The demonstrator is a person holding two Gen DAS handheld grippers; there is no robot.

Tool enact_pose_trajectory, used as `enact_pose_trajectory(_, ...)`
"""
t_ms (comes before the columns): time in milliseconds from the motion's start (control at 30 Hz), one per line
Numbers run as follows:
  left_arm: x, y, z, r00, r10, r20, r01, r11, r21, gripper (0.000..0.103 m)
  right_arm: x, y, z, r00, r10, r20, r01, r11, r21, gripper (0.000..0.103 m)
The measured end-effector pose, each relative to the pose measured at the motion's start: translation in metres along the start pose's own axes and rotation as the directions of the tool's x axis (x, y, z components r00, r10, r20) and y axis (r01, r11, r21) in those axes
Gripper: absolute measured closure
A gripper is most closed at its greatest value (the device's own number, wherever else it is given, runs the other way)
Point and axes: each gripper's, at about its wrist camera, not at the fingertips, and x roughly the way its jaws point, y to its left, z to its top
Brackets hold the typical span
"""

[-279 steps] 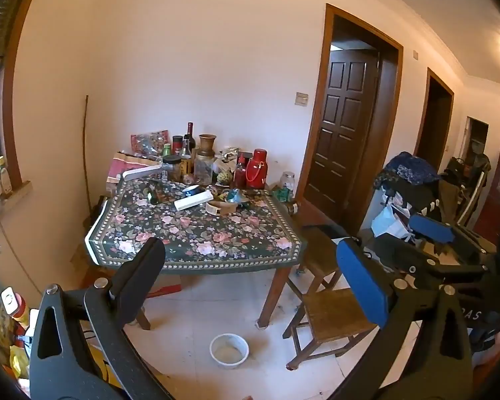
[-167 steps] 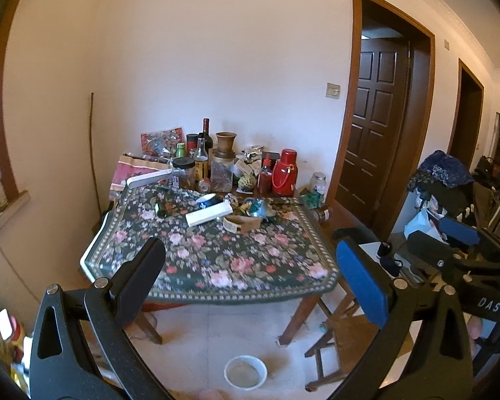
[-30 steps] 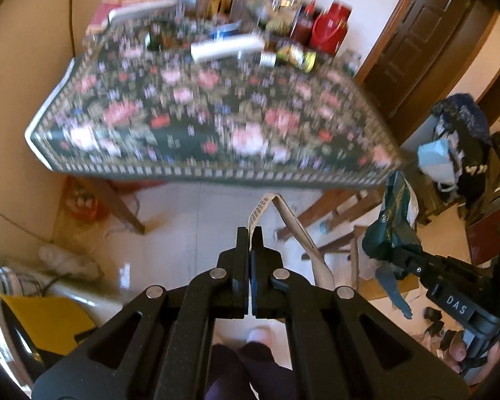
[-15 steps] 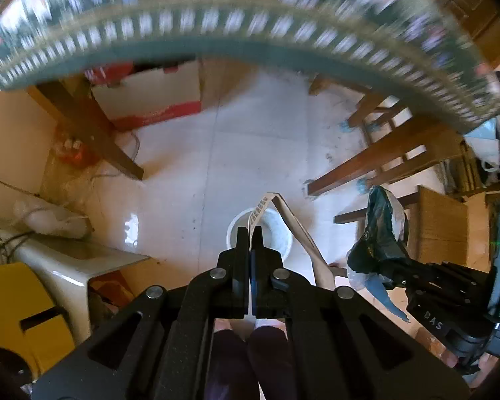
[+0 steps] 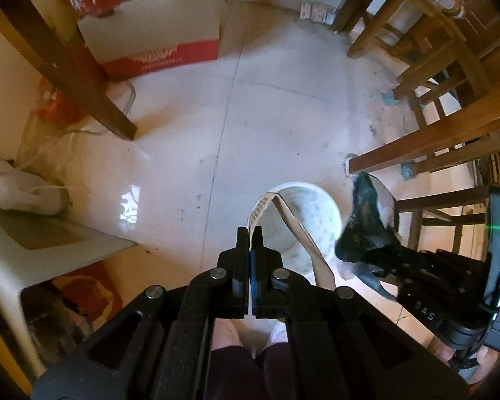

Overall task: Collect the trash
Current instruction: 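Carry the green bag with the right gripper down over the white bucket, then open the right gripper to drop the green bag into the bucket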

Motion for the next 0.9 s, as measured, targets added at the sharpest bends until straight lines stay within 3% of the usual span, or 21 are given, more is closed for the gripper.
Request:
enact_pose_trajectory(133, 0.026, -0.002, -0.005, 0.999, -0.02, -0.034, 0.02, 1.0, 0.002, 0.103, 0.028, -0.004, 0.007, 0.999, -0.001, -0.038, 0.001, 1.0, 0.012, 0.052)
enact_pose_trajectory(167, 0.031, -0.004, -0.006, 0.999, -0.024, -0.042, 0.024, 1.0, 0.007, 0.103, 0.032, -0.006, 0.008, 0.999, 0.003, -0.049, -0.002, 1.0, 0.025, 0.049)
enact_pose_trajectory(467, 0.054, -0.033, -0.008, 0.995, -0.053, -0.089, 0.06, 0.995, 0.075, 0.103, 0.029, -0.028, -0.004, 0.998, 0.024, -0.064, -0.017, 0.994, 0.111, 0.048)
enact_pose_trajectory(667, 0.057, -0.047, -0.003, 0.996, -0.049, -0.07, 0.056, 0.993, 0.1, 0.103, 0.016, -0.036, -0.002, 0.997, 0.074, -0.008, -0.072, 0.99, 0.124, 0.048)
enact_pose_trajectory(900, 0.067, -0.043, -0.002, 0.995, -0.054, -0.087, 0.06, 0.996, 0.07, 0.102, 0.009, -0.036, 0.003, 0.997, 0.066, 0.043, -0.071, 0.987, 0.142, 0.048)
